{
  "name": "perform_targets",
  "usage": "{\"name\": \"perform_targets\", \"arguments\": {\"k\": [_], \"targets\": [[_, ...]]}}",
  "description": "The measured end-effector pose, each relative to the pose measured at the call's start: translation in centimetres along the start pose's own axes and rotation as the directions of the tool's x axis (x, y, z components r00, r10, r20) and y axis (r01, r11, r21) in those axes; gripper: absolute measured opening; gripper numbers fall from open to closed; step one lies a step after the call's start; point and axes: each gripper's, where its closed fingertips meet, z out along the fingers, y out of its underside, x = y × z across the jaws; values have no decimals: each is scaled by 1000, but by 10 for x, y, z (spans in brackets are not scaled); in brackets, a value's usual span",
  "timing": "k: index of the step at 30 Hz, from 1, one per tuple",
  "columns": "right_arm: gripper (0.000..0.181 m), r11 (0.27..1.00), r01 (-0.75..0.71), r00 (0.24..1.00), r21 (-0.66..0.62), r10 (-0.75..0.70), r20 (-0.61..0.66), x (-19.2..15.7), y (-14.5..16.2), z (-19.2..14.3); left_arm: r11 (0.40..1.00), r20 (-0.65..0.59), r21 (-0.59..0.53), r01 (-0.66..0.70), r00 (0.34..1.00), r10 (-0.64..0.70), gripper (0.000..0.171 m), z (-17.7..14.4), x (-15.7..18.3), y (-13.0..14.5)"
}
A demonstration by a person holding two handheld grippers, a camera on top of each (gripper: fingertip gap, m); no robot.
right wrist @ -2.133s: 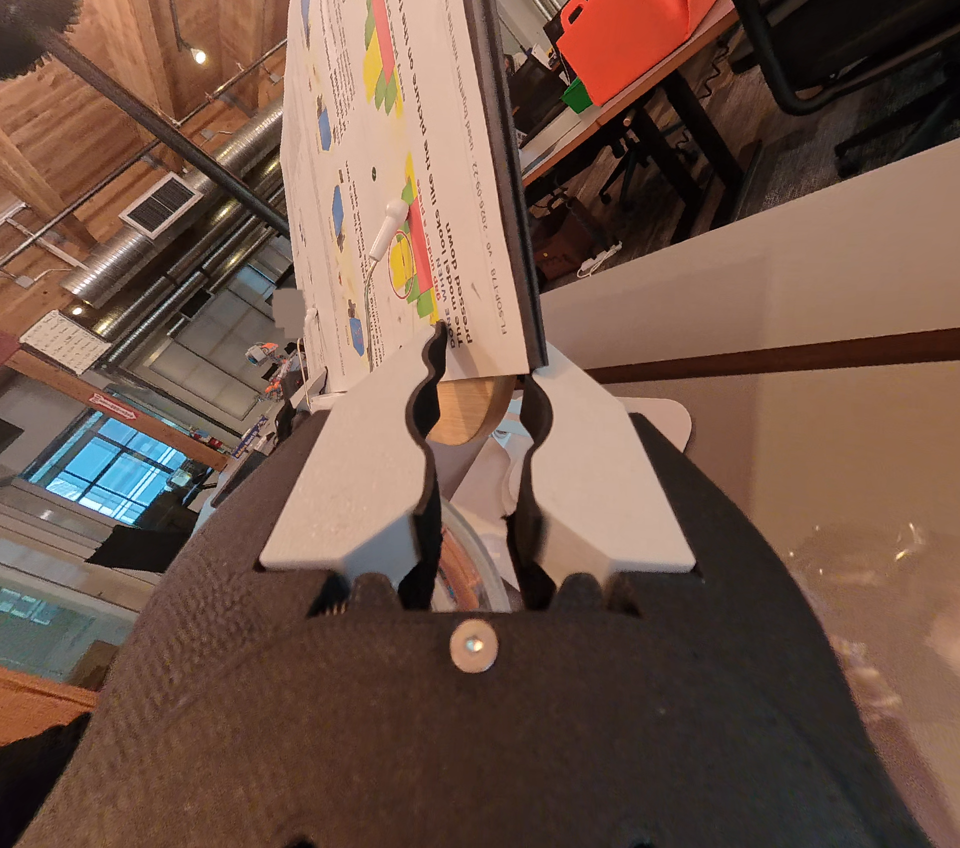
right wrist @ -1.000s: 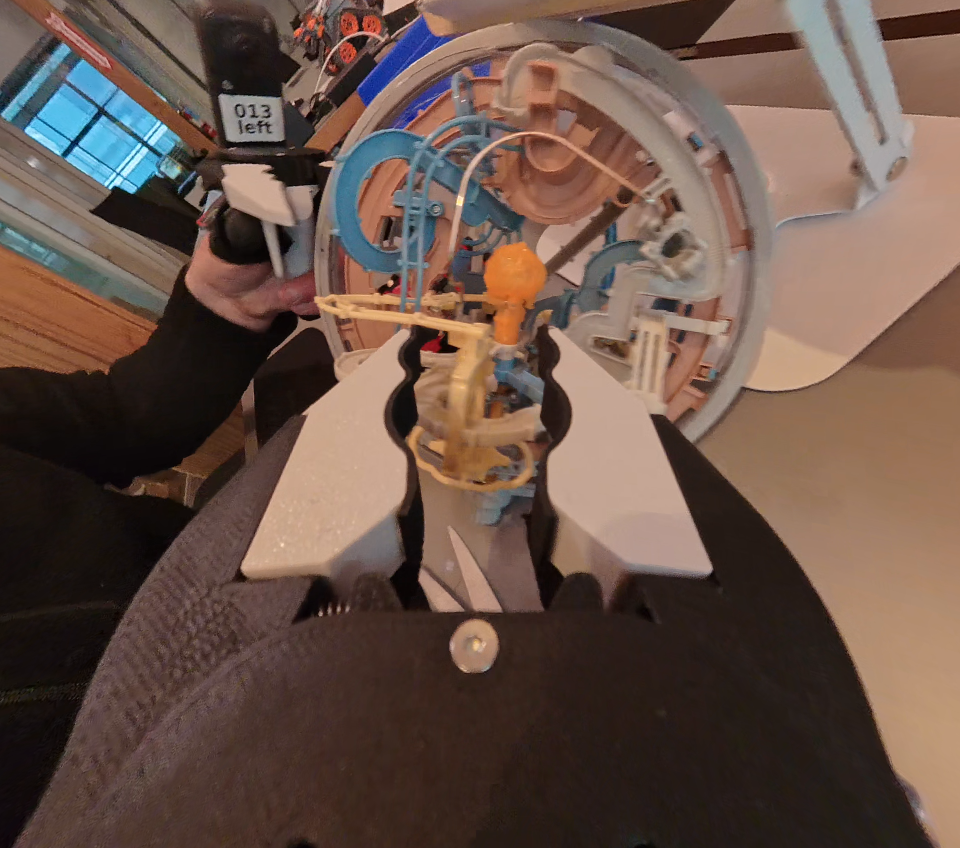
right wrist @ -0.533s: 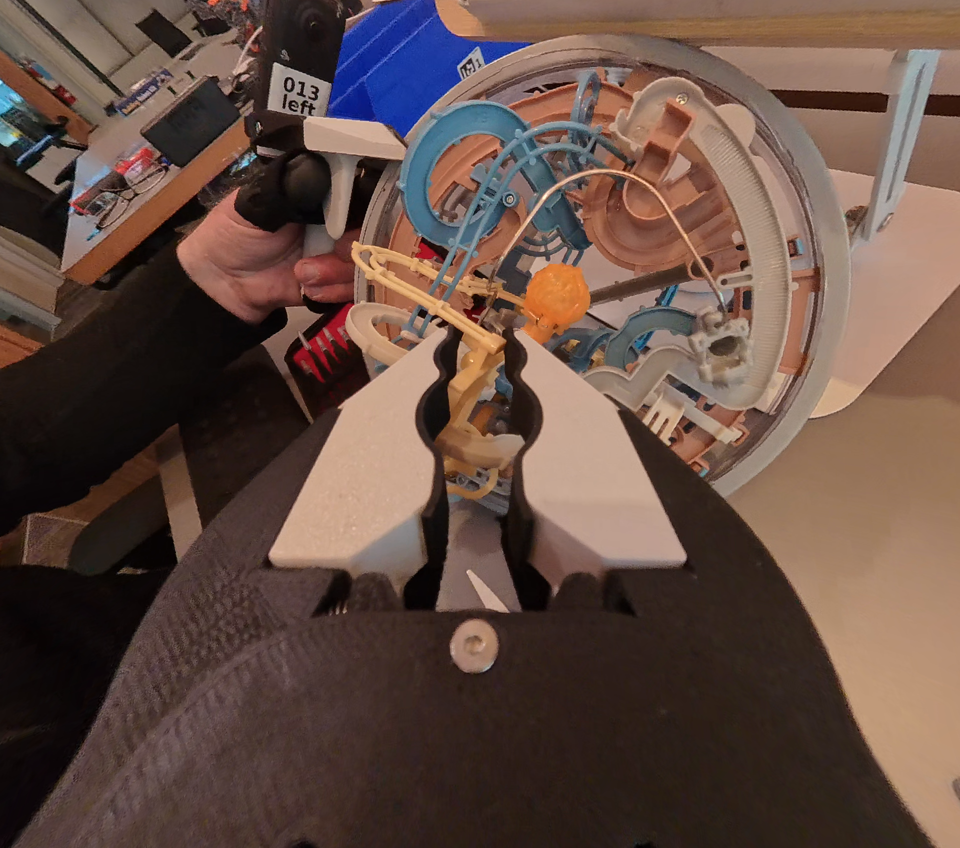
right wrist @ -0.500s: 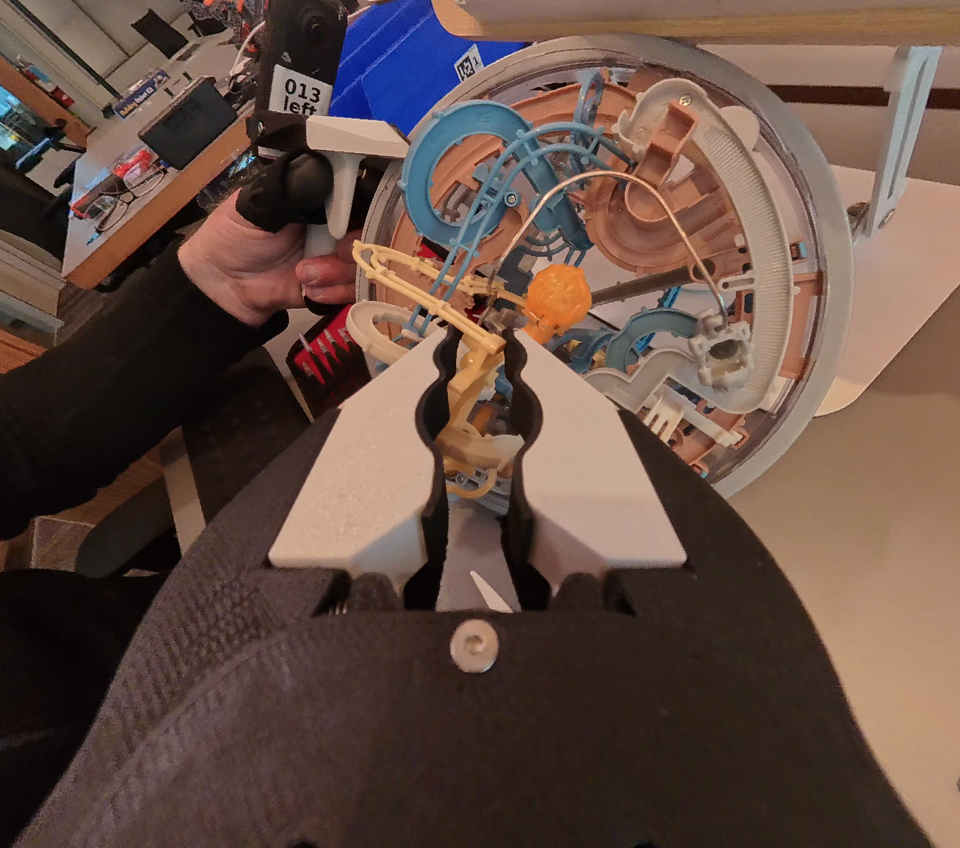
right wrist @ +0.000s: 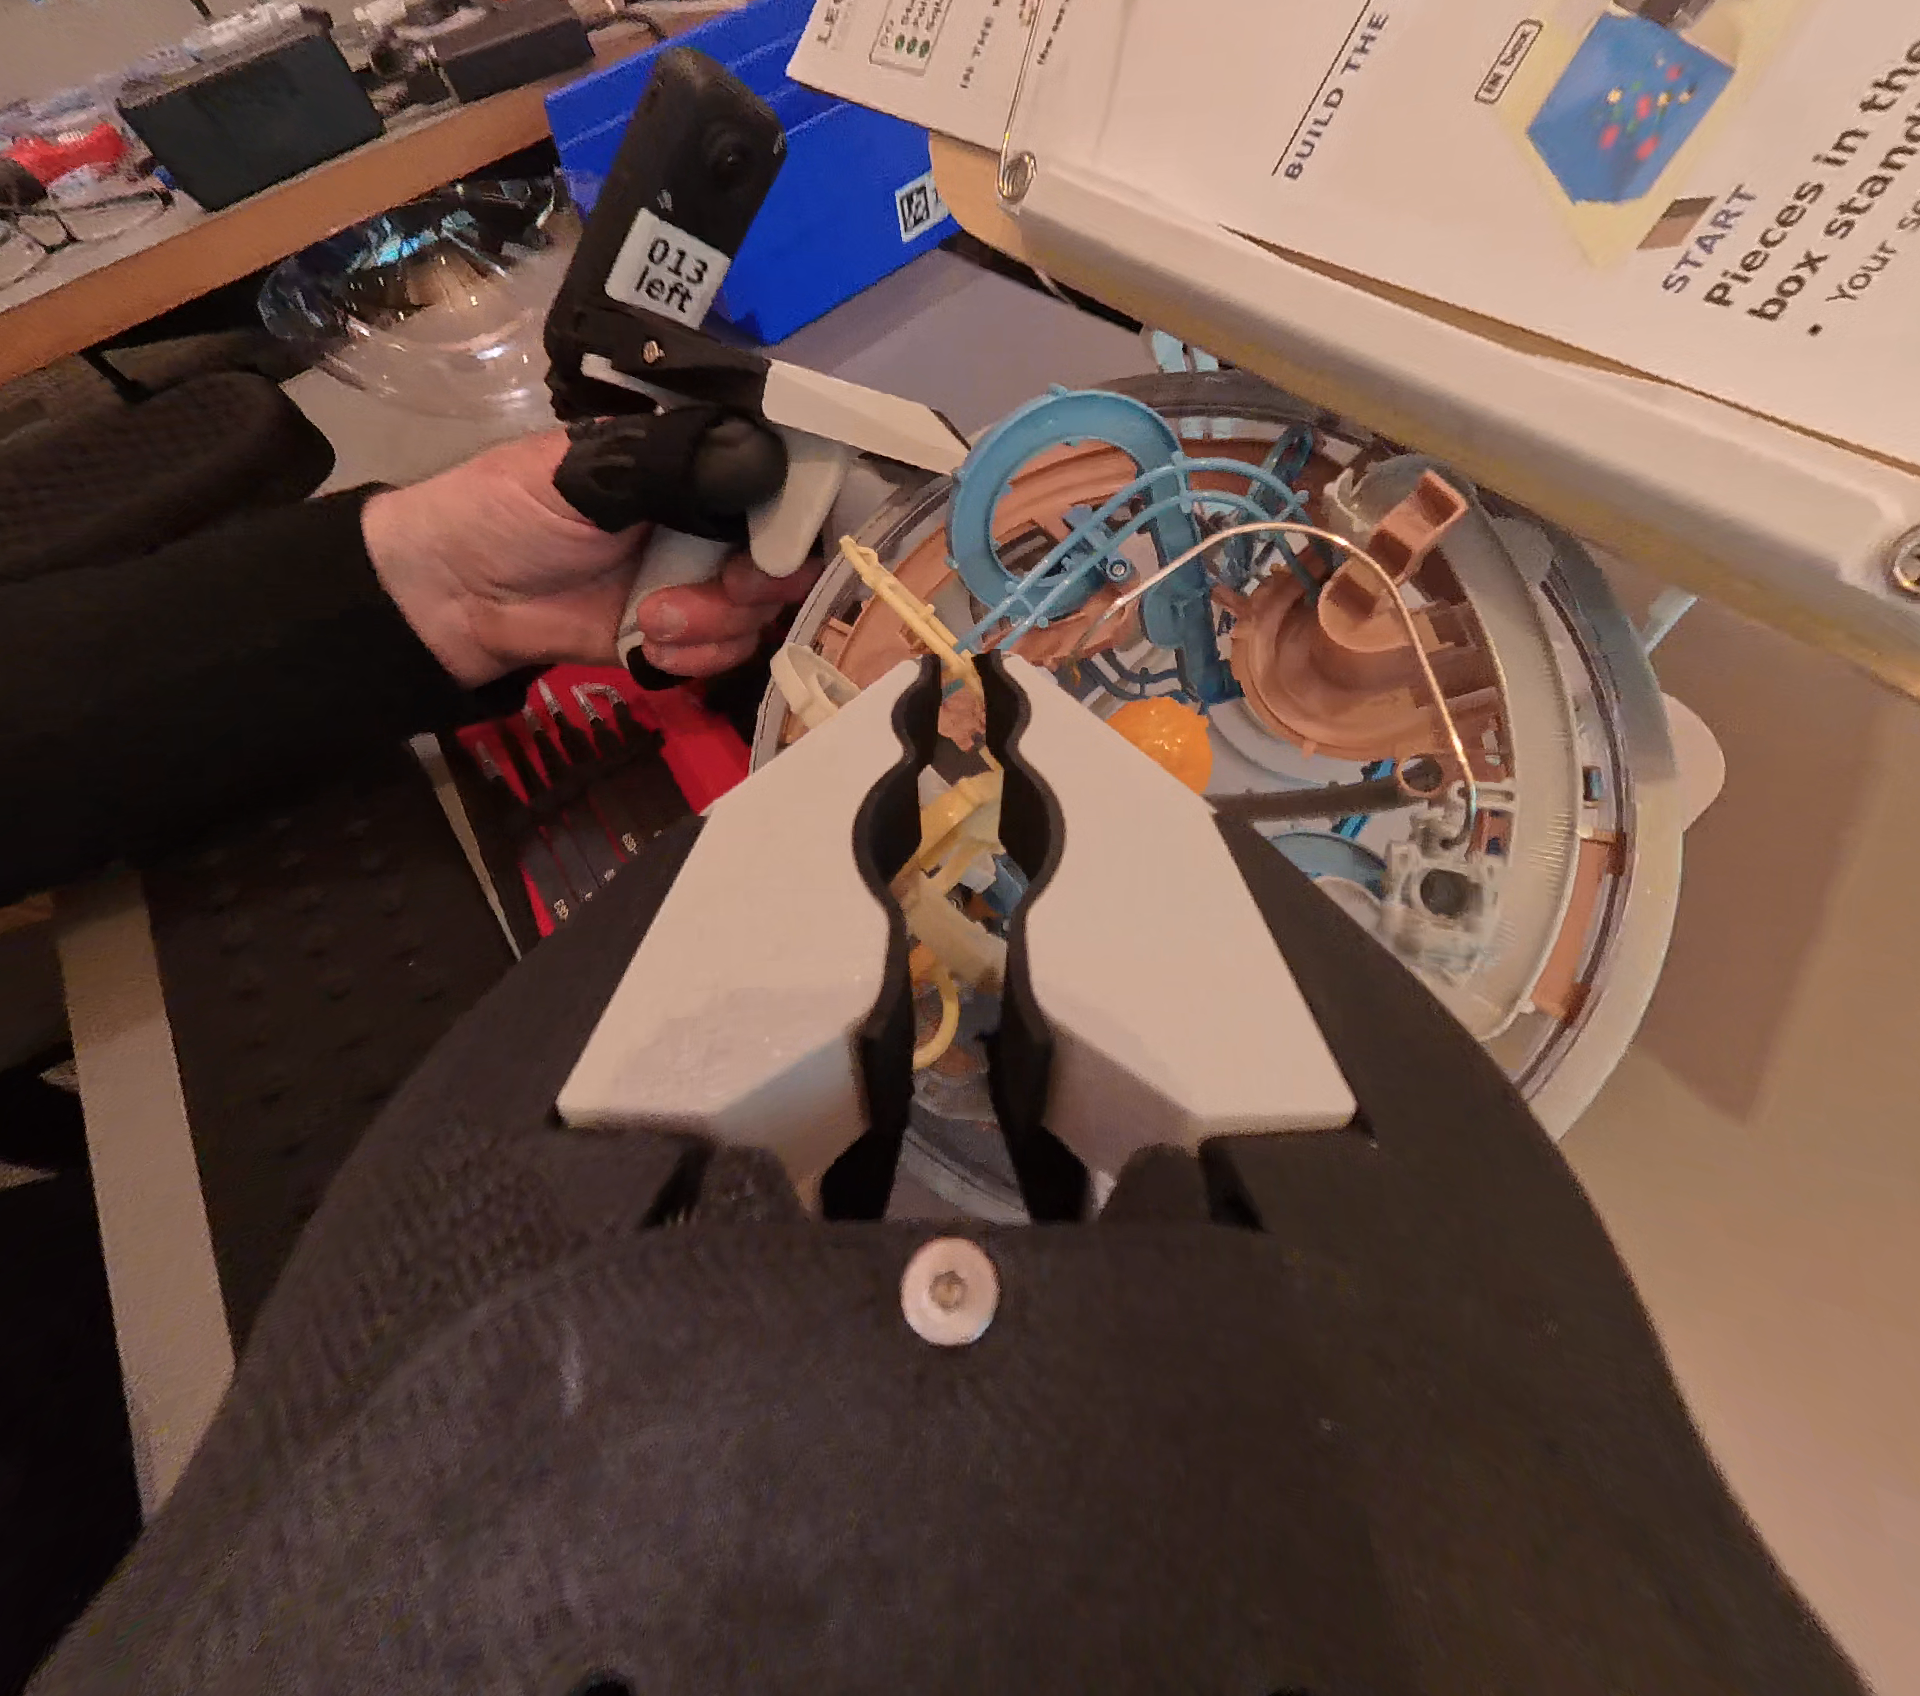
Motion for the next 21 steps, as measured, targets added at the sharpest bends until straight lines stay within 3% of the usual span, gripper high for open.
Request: {"name": "perform_targets", "arguments": {"k": [4, 7, 9, 12, 13, 15, 19, 21], "targets": [[1, 996, -23, 1000, 89, 22, 8, 8, -3, -9, 998, 24, 2, -61, 998, 61, 20, 5, 2, -3], [25, 982, -13, 1000, 187, 11, 13, 3, -11, -31, 998, 28, 4, -57, 998, 56, 20, 4, 0, -3], [45, 969, -86, 993, 233, 104, -63, 27, -8, -57, 998, 49, 14, -53, 997, 52, 20, 0, -3, -4], [59, 955, -222, 942, 194, 262, -211, 82, 31, -77, 999, 44, 14, -37, 998, 36, 20, -2, -3, -3], [69, 942, -284, 926, 181, 318, -202, 90, 43, -78, 999, 45, 15, -31, 999, 31, 21, -3, -4, -3], [71, 914, -385, 909, 128, 399, -118, 89, 62, -68, 1000, 38, 2, -23, 999, 23, 24, -4, -3, -2], [68, 847, -525, 851, 81, 522, 58, 86, 74, -51, 998, -49, -31, 56, 997, -57, 64, -8, 12, 4], [69, 847, -526, 849, 71, 520, 95, 84, 74, -48, 999, -18, -47, 24, 1000, -25, 56, -10, 11, 6]]}}
